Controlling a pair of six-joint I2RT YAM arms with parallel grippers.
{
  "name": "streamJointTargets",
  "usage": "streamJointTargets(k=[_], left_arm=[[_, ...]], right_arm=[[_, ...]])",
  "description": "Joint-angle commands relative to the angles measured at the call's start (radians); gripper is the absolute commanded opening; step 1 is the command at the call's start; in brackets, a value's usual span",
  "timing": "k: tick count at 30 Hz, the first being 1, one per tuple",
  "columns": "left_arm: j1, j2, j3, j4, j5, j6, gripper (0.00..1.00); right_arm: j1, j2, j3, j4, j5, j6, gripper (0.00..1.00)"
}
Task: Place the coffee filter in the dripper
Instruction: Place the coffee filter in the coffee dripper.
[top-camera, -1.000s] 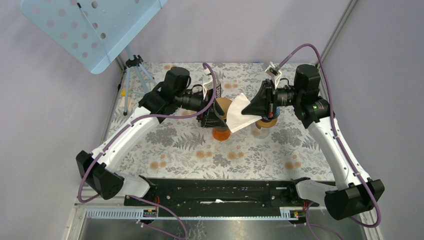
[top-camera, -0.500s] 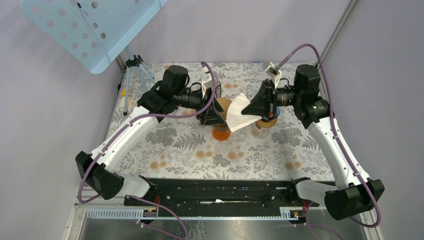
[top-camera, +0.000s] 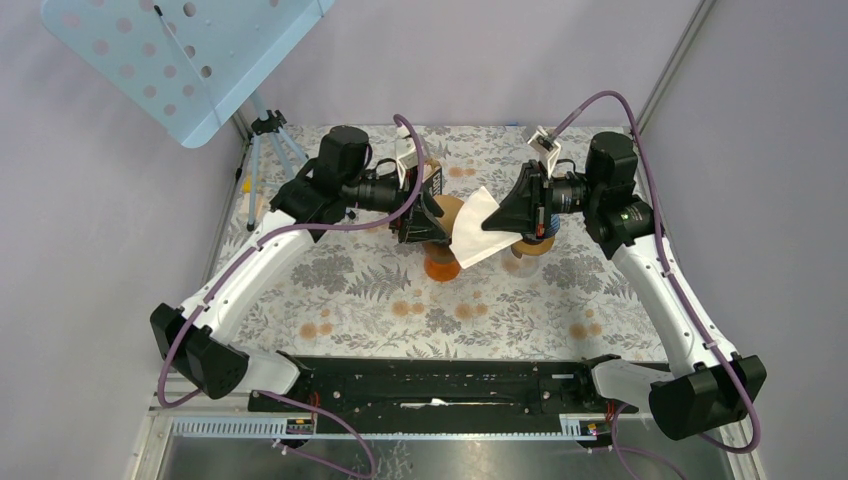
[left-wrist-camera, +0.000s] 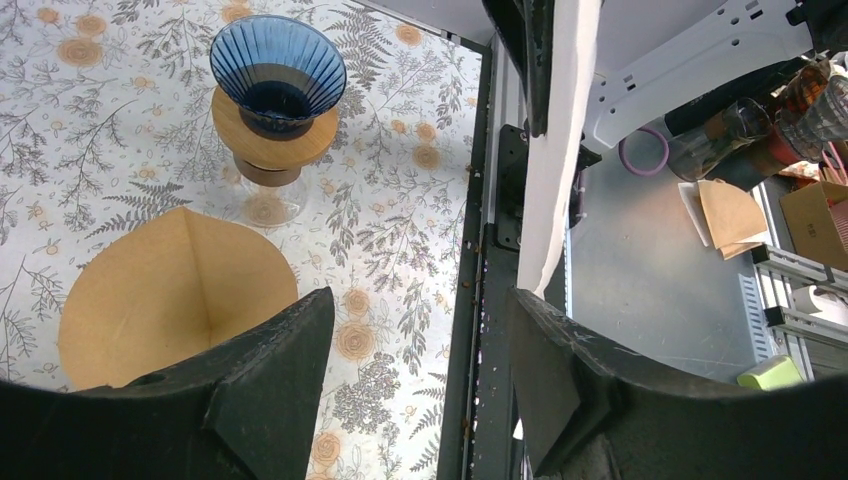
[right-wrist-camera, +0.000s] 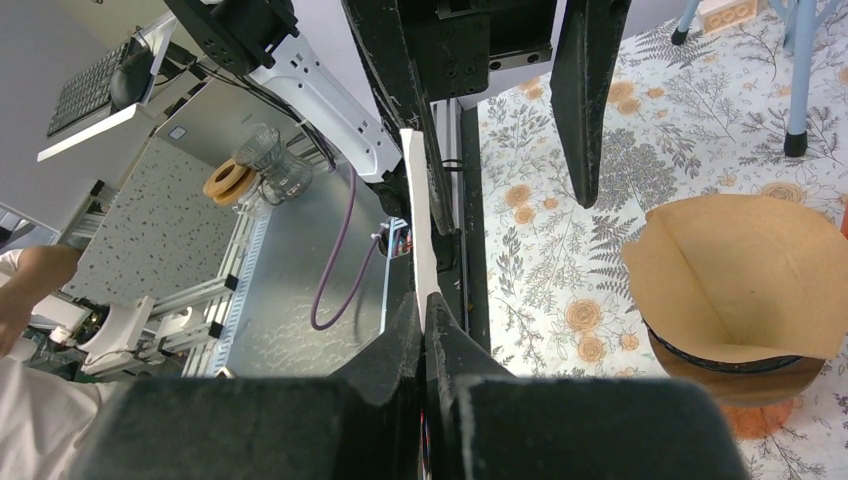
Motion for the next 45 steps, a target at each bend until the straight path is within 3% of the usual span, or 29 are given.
streamJointTargets(k=[1, 24, 45], left_arm=[[-0.005, -0.013, -0.004, 0.063, 0.033, -0.010, 0.66], [-0.018, -0.041, -0.042, 0.081, 0.078, -0.055, 0.63], [-0.032, 0.007, -0.014, 0.086, 0.083, -0.064, 0.62]], right_arm=[[0.007, -0.007, 0.010, 0.056, -0.007, 0.029, 0.00], [0.006, -0.002, 0.054, -0.052, 0.049, -0.060, 0.00], [0.007, -0.008, 0.037, -0.026, 0.049, -0.037, 0.00]])
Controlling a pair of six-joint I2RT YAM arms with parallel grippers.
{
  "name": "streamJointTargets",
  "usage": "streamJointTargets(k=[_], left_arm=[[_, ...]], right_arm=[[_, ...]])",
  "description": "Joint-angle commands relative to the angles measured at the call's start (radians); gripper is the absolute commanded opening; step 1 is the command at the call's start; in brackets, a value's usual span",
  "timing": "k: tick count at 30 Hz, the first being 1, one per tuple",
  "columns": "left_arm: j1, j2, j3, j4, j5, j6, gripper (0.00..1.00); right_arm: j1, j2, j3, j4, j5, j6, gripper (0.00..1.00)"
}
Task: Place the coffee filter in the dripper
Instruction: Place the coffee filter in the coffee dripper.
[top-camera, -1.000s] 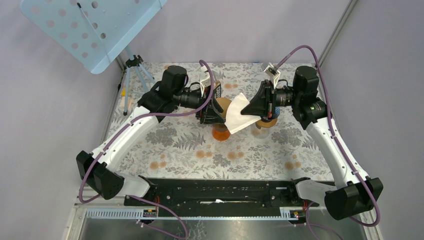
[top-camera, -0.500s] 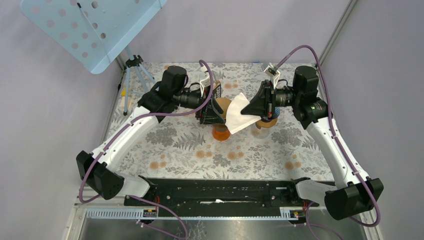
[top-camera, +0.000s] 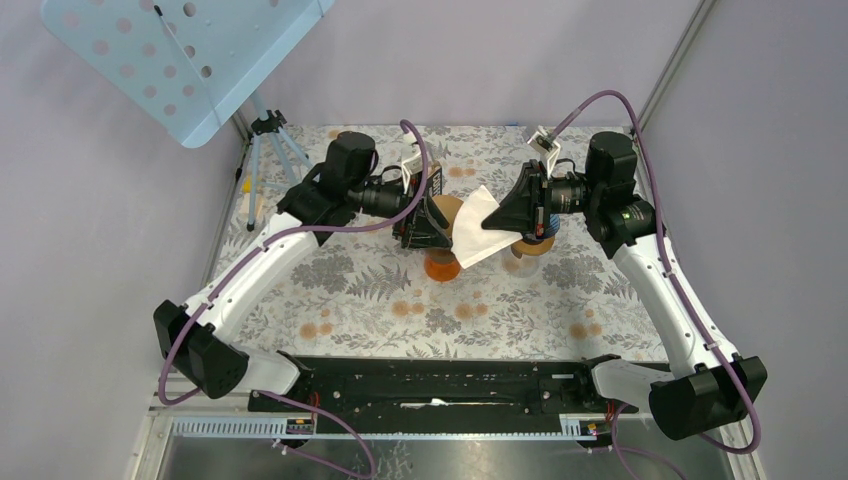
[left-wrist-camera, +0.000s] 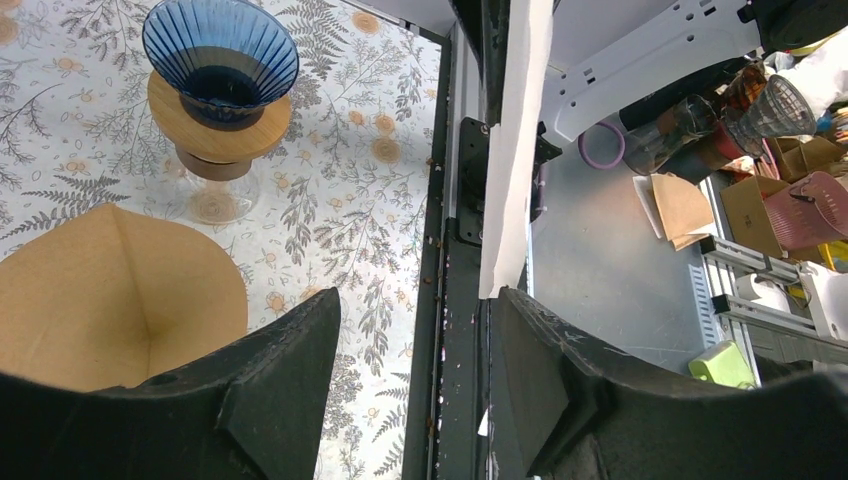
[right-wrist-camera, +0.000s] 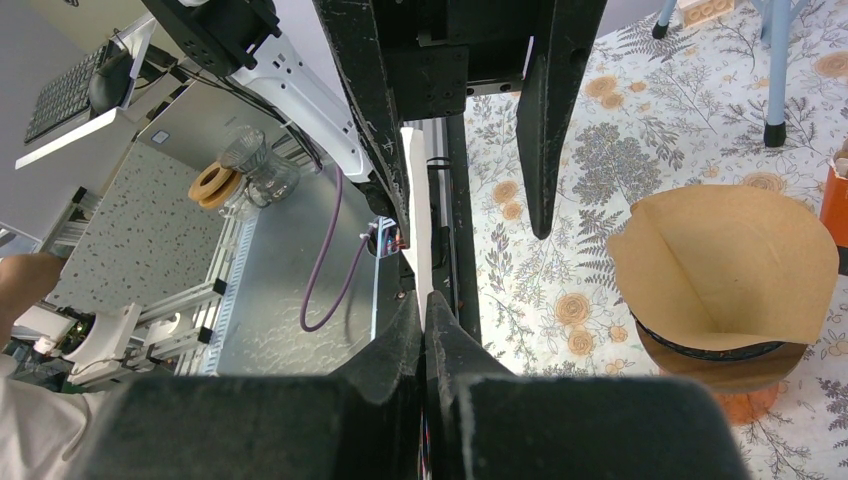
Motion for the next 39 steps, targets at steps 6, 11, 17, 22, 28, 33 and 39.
streamJointTargets(k=[6, 11, 17, 22, 28, 33, 39], left_arm=[[-0.007, 0.021, 0.039, 0.055, 0.037, -0.012, 0.62], [-0.008, 0.031, 0.047, 0.054, 0.047, -0.018, 0.62], [-0.008, 0.014, 0.029, 0.054, 0.055, -0.008, 0.62], [-0.008, -0.017, 0.004, 0.053, 0.039, 0.009, 0.63], [-0.008, -0.011, 0.005, 0.052, 0.040, 0.008, 0.63], [-0.010, -0.003, 0.008, 0.051, 0.043, 0.008, 0.63], [-0.013, 0.021, 0.028, 0.051, 0.034, 0.000, 0.62]], right_arm=[[0.007, -0.009, 0.019, 0.033, 0.014, 0.006, 0.00], [0.007, -0.010, 0.012, 0.032, 0.018, 0.002, 0.00], [0.008, -0.007, 0.034, -0.023, 0.034, -0.049, 0.00], [0.007, -0.005, 0.058, -0.072, 0.046, -0.088, 0.00], [0.008, -0.008, 0.057, -0.071, 0.045, -0.084, 0.00], [0.008, -0.010, 0.060, -0.074, 0.048, -0.084, 0.00], [0.007, -0.012, 0.048, -0.058, 0.036, -0.071, 0.00]])
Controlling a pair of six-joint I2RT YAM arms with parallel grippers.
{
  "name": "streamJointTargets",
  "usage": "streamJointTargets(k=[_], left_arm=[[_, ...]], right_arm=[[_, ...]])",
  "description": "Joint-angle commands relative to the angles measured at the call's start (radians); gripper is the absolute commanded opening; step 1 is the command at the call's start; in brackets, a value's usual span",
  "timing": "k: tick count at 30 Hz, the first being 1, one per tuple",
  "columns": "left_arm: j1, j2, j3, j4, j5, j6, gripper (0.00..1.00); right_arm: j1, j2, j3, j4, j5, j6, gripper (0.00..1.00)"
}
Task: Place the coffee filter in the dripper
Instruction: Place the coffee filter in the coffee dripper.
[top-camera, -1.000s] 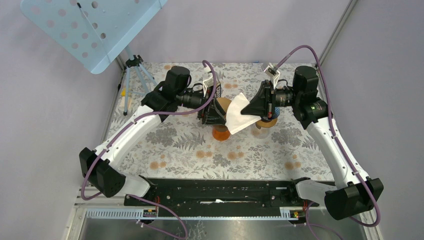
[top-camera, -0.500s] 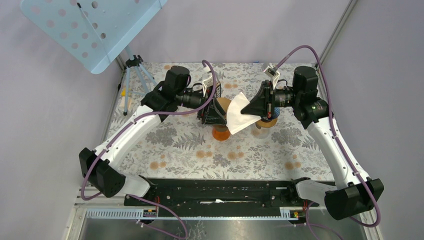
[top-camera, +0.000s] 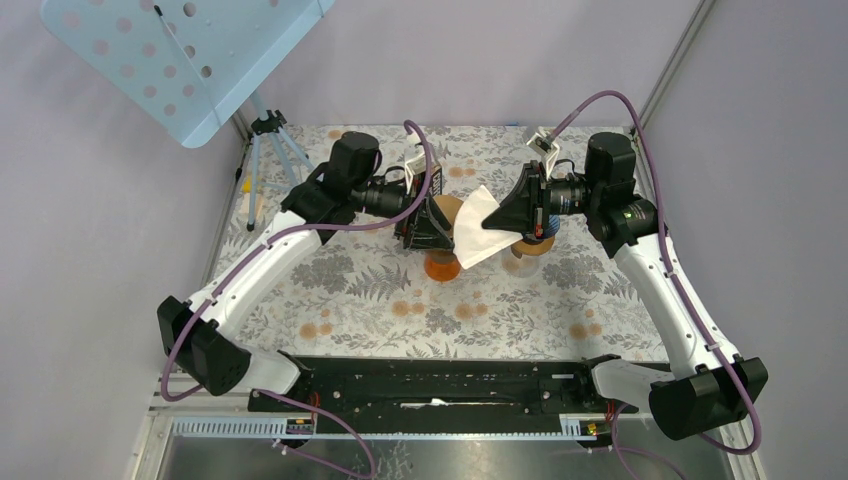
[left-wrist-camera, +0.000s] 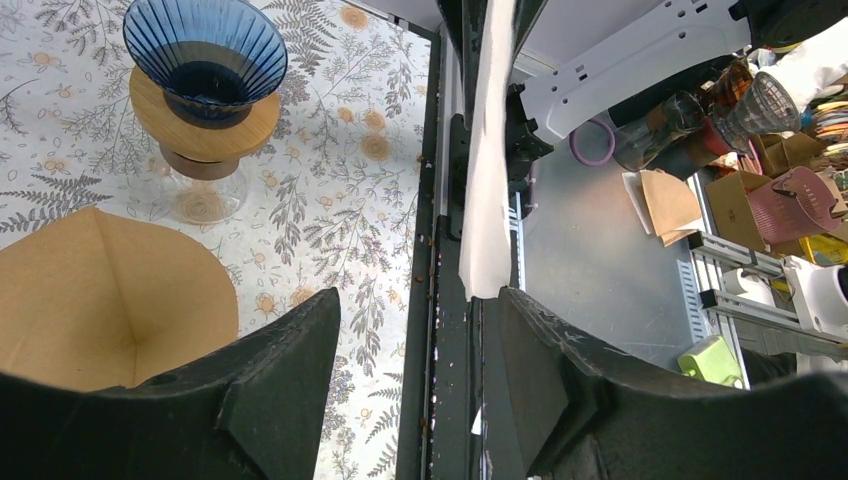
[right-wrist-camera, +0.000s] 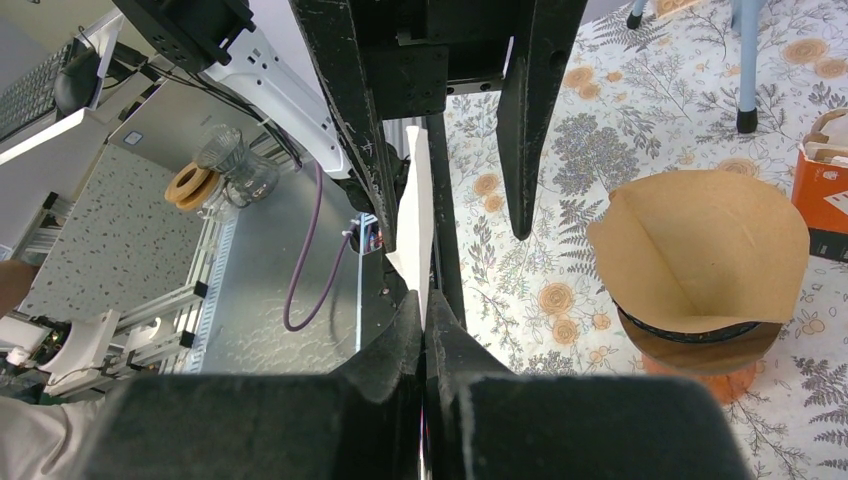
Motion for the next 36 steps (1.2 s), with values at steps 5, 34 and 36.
streamJointTargets(k=[5, 34, 36], left_arm=[[-0.006, 0.025, 0.043, 0.046, 0.009, -0.002, 0.61], [0.006, 0.040, 0.063, 0.052, -0.025, -0.014, 0.53], [0.013, 0.033, 0.049, 0.062, -0.016, -0.017, 0.53]], right_arm=[[0.008, -0.016, 0.020, 0.046, -0.015, 0.014, 0.00], [0.006, -0.031, -0.009, 0.092, -0.052, 0.043, 0.00], [0.007, -0.031, -0.010, 0.094, -0.052, 0.044, 0.00]])
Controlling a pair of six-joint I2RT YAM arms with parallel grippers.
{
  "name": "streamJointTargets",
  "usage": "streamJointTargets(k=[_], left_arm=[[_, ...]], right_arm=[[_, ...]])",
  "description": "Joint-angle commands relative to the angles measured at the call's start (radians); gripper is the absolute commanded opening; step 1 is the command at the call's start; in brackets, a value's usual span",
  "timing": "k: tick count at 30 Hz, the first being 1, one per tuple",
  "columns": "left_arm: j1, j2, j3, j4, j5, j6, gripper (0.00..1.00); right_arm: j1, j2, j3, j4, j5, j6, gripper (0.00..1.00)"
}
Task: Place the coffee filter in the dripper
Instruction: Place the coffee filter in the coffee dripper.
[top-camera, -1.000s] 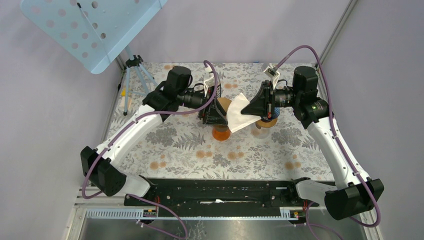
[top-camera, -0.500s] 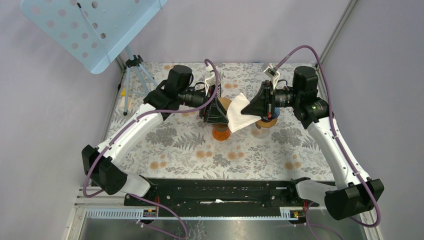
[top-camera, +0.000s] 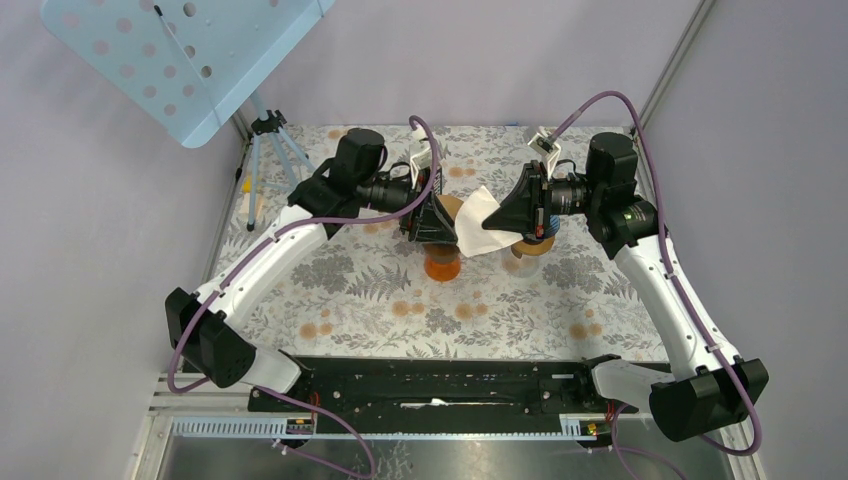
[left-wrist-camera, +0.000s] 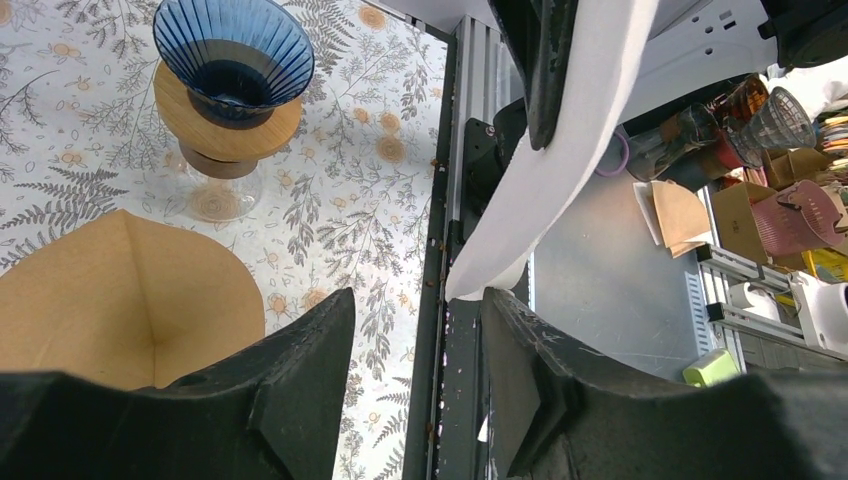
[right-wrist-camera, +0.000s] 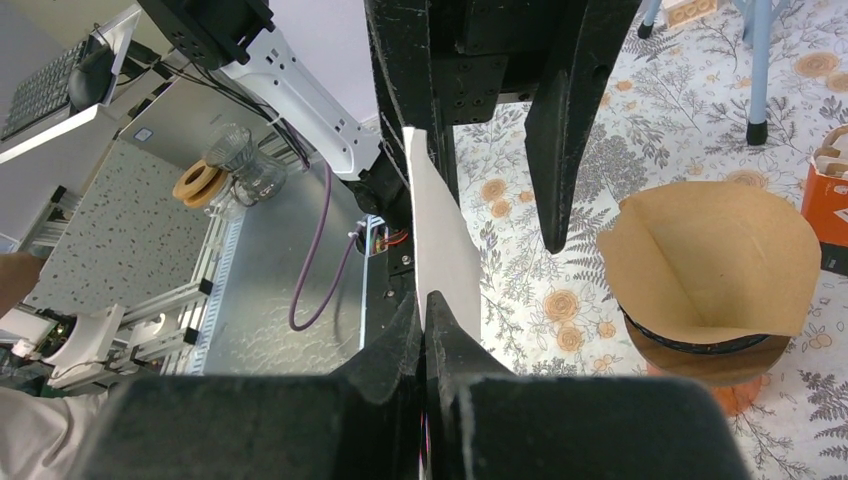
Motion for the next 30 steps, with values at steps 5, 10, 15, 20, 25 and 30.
streamJointTargets(k=[5, 10, 15, 20, 25, 30], left_arm=[[0.020, -0.018, 0.009, 0.064, 0.022, -0.005, 0.53], [0.025, -0.018, 0.013, 0.064, 0.027, -0.003, 0.53], [0.029, -0.011, 0.014, 0.073, 0.038, -0.011, 0.53], [0.032, -0.009, 0.015, 0.083, 0.045, -0.022, 0.53], [0.034, -0.005, 0.017, 0.084, 0.047, -0.024, 0.53], [0.037, -0.006, 0.015, 0.089, 0.053, -0.029, 0.53]], right_arm=[[0.006, -0.018, 0.000, 0.065, -0.034, 0.031, 0.00], [0.006, -0.019, -0.004, 0.080, -0.041, 0.042, 0.00], [0.006, -0.024, -0.013, 0.087, -0.046, 0.042, 0.00], [0.006, -0.025, -0.016, 0.090, -0.053, 0.047, 0.00], [0.006, -0.024, -0.019, 0.100, -0.063, 0.054, 0.00], [0.007, -0.026, -0.021, 0.106, -0.064, 0.058, 0.00]])
